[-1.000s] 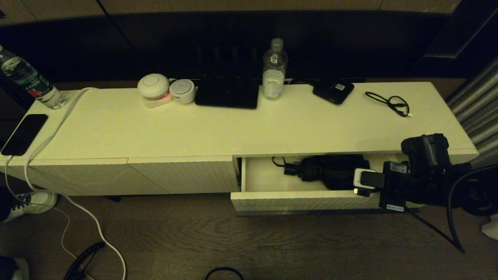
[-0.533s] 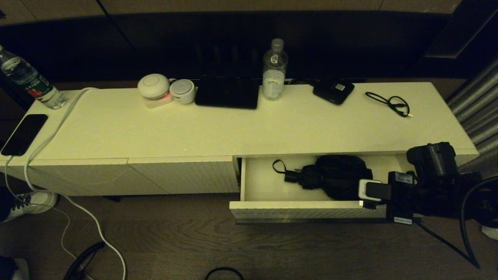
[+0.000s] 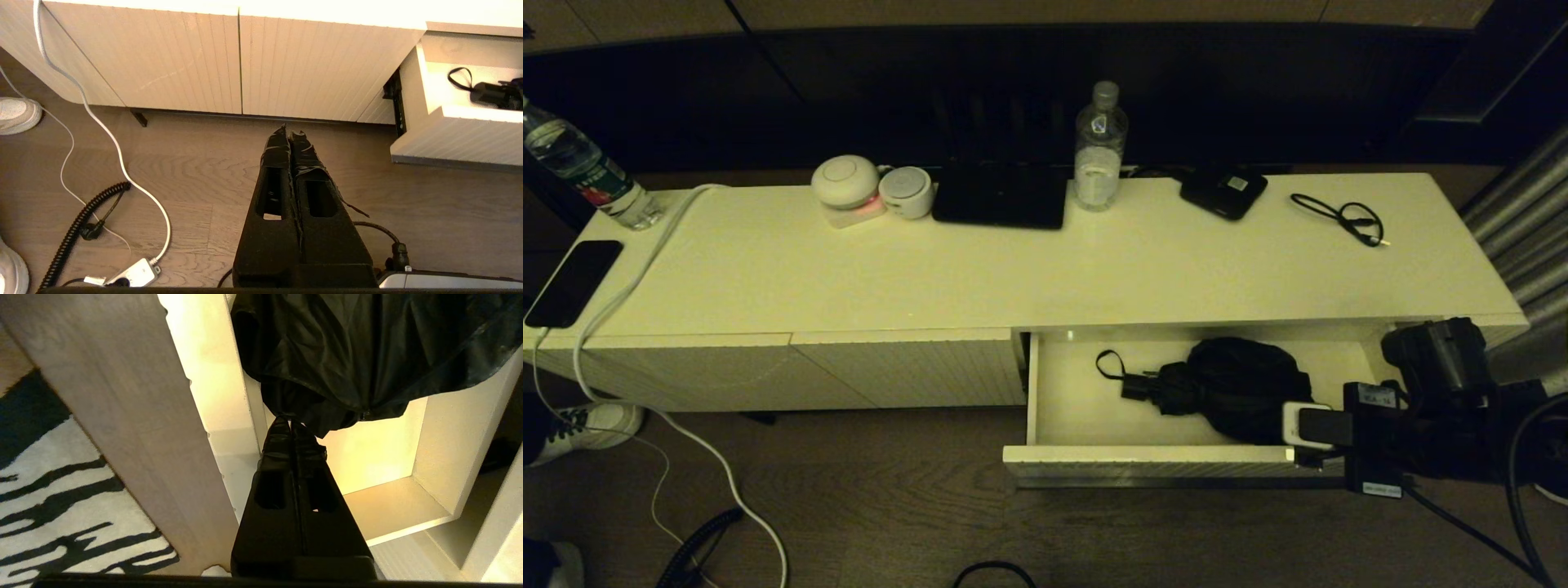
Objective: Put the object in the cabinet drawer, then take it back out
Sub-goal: Open the drawer
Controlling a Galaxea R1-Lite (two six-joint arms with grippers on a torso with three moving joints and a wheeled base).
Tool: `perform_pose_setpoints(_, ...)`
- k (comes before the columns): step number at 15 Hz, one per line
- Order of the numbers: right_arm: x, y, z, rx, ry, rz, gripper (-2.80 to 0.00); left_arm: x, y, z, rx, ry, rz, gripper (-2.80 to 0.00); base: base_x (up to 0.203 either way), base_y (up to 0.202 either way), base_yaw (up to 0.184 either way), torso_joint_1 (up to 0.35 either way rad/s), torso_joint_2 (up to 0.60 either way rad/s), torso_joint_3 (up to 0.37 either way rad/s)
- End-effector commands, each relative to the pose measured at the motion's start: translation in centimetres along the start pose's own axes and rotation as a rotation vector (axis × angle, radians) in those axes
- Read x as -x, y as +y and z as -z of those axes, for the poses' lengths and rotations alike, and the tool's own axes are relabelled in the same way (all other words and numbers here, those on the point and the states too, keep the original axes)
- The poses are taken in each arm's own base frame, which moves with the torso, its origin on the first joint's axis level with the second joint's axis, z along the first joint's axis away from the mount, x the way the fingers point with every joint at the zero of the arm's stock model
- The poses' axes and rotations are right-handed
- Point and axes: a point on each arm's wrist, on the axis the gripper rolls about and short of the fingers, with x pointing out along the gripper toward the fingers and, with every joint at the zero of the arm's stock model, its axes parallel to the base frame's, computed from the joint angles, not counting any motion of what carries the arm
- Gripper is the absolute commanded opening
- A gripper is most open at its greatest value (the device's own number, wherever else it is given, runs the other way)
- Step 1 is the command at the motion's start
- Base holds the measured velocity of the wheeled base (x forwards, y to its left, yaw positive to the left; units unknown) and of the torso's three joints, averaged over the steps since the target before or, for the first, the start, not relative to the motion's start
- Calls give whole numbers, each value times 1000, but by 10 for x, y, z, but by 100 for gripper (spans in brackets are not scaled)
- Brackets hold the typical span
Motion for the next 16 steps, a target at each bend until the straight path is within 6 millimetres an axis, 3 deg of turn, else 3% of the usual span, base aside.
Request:
perform_pose_setpoints(1,2,5,1,8,3,-13,-280,0,0,0,1,-2,-1,-280,0,0,0,0,0,0)
perform_pose_setpoints(9,7,22,6,24,9,-48,-280,0,0,0,1,-1,-1,-280,0,0,0,0,0,0)
perform_pose_setpoints(16,21,14,4,24,-4,13,-280,0,0,0,1,-1,-1,-280,0,0,0,0,0,0)
